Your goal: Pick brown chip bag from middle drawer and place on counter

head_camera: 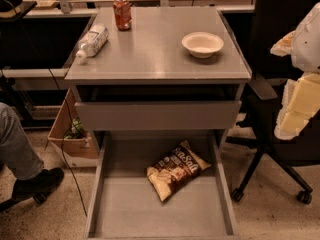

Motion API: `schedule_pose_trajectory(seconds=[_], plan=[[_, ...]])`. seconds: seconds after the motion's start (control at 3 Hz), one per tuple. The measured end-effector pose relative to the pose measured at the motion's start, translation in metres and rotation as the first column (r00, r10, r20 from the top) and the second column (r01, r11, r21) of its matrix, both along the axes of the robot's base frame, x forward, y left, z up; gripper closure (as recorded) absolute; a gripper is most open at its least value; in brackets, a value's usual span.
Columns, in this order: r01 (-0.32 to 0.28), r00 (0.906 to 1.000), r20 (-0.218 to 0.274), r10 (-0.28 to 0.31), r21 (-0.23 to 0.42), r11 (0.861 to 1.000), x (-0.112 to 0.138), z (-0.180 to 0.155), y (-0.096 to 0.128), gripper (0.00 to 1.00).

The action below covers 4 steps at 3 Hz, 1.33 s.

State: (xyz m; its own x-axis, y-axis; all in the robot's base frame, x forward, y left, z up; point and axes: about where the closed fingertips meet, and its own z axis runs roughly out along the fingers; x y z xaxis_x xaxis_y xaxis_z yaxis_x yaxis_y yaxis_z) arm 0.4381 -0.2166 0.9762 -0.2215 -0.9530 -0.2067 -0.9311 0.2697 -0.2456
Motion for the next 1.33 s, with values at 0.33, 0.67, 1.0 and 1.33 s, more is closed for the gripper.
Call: schedule_pose_trajectory(seconds=[0.33, 0.67, 1.0, 1.33], plan=[[0.0, 1.0, 0.0, 0.0, 0.0, 1.0, 0.0, 0.0, 0.0, 0.0], [-0.047, 0.9988, 0.015, 0.046, 0.033, 0.998, 0.012, -0.024, 0.012, 0.0], [-0.12, 0.9927, 0.021, 0.119, 0.095, 0.988, 0.034, -0.076, 0.032, 0.0], [-0.19, 0.9818, 0.031, 0.187, 0.145, 0.971, 0.051, -0.126, 0.05, 0.0]])
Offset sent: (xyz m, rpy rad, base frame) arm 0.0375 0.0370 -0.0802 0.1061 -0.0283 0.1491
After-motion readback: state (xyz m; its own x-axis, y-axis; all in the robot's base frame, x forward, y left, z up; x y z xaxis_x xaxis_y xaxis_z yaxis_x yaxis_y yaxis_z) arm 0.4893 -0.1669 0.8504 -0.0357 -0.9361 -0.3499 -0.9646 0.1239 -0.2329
